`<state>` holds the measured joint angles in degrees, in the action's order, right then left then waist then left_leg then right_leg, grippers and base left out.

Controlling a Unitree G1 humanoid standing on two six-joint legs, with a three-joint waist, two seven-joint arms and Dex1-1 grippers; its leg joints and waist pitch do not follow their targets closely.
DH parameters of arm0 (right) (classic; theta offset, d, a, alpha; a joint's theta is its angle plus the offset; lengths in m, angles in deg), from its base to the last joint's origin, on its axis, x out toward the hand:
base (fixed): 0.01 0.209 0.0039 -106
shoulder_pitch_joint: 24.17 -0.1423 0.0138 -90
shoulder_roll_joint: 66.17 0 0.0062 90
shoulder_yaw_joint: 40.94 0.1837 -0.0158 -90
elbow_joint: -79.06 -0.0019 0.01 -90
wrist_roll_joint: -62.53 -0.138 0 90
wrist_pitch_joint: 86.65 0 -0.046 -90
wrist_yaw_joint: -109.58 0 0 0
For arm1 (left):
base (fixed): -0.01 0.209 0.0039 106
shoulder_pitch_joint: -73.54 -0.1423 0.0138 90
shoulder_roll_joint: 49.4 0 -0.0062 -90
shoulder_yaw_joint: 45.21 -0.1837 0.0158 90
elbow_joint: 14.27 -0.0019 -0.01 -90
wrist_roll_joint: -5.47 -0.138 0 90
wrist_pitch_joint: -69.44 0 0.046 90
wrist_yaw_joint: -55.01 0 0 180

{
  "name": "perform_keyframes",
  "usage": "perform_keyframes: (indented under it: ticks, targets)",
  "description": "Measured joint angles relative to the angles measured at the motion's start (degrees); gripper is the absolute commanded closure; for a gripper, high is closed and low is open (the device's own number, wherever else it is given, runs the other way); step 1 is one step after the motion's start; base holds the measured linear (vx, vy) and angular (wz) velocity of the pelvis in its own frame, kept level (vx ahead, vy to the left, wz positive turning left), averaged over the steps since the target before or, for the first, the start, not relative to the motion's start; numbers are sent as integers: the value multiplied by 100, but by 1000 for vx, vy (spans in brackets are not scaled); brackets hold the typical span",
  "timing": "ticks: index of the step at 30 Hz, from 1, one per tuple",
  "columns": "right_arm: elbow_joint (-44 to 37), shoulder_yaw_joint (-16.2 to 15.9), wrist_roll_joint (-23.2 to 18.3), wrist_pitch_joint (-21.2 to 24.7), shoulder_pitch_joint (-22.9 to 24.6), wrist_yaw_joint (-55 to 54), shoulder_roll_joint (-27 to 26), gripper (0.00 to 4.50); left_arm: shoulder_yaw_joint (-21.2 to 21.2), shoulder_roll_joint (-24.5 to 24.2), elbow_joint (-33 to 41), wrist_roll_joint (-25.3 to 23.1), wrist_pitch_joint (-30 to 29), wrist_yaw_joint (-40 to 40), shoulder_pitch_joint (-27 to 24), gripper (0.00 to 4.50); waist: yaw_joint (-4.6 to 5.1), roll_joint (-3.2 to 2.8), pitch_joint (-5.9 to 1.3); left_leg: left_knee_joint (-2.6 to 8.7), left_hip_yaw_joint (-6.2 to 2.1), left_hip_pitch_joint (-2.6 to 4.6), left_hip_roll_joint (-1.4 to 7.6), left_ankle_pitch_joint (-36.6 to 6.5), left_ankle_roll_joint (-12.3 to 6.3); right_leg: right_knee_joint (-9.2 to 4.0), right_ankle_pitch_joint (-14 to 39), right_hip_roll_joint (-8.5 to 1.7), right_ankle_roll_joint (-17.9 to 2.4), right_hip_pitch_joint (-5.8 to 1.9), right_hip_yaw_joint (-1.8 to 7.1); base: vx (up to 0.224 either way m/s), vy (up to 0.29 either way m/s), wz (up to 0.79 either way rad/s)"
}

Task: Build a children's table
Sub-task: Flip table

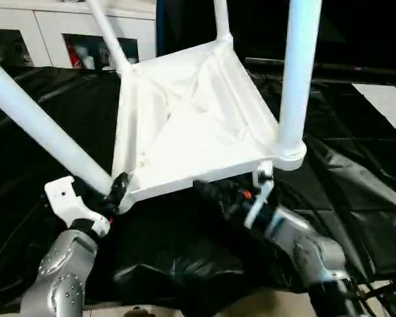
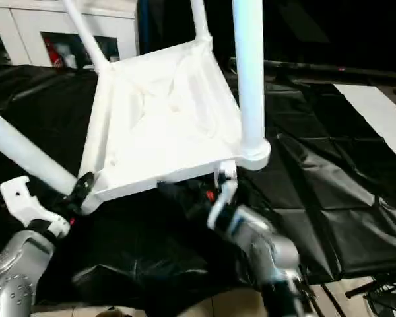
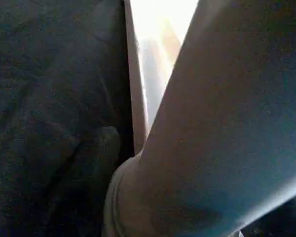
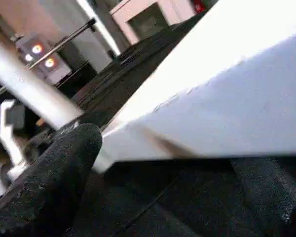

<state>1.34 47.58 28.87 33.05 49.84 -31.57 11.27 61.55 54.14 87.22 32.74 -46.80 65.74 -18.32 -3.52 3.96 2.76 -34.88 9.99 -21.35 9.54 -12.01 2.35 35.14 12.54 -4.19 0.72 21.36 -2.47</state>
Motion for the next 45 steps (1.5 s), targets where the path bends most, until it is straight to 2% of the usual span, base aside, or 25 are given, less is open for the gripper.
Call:
perform_keyframes:
  ticks: [3,7,13,19,20,23,29,33,34,45]
  targets:
    - [335,132,-25,-38,-260,-142,-182,0,-36,6,8,0,-5,0,0,146,-12,3,2,2,1,-7,2,10,-4,8,0,0,0,10,-2,0,0,0]
    - [701,357,-65,-126,-472,-276,-455,0,-47,10,14,-3,-40,-22,-1,146,22,3,2,3,7,-9,5,18,-3,16,-5,1,-8,20,0,0,0,0]
    - [1630,823,-236,-371,-1149,-781,-815,0,-102,10,14,-16,-80,-34,0,146,131,4,2,3,11,-15,15,36,7,42,-18,6,-25,48,-1,0,0,0]
    - [2087,1145,-328,-505,-1422,-932,-994,0,-173,-24,67,-80,-125,-34,-8,146,115,3,3,3,13,-17,24,39,11,43,-18,15,-26,52,-2,0,0,0]
    - [2148,1182,-369,-515,-1451,-940,-999,28,-200,-44,74,-86,-134,-33,-11,146,116,3,3,3,14,-17,24,39,11,44,-18,15,-26,52,-1,0,0,0]
    - [2392,1384,-470,-553,-1565,-993,-1012,41,-353,-108,153,-114,-153,-26,-60,146,115,3,3,2,18,-17,25,40,11,44,-18,15,-27,53,0,0,0,0]
    - [2619,1918,-743,-637,-1725,-1109,-1048,99,-423,-112,285,-114,-142,113,-138,146,96,4,3,3,24,-17,29,40,10,48,-18,16,-27,57,0,0,0,0]
    - [2649,1980,-826,-667,-1732,-1117,-1033,131,-441,-119,327,-114,-138,130,-185,146,95,4,3,2,27,-17,29,41,10,50,-18,16,-27,57,0,0,0,0]
    - [2671,1996,-829,-669,-1733,-1111,-1033,156,-450,-138,327,-114,-137,130,-188,146,94,4,3,2,27,-17,30,41,10,52,-18,16,-28,58,0,0,0,0]
    - [2816,2098,-843,-674,-1773,-1087,-1043,225,-477,-190,326,-115,-137,143,-198,146,95,5,4,2,30,-17,31,43,11,54,-18,16,-28,61,1,0,0,0]
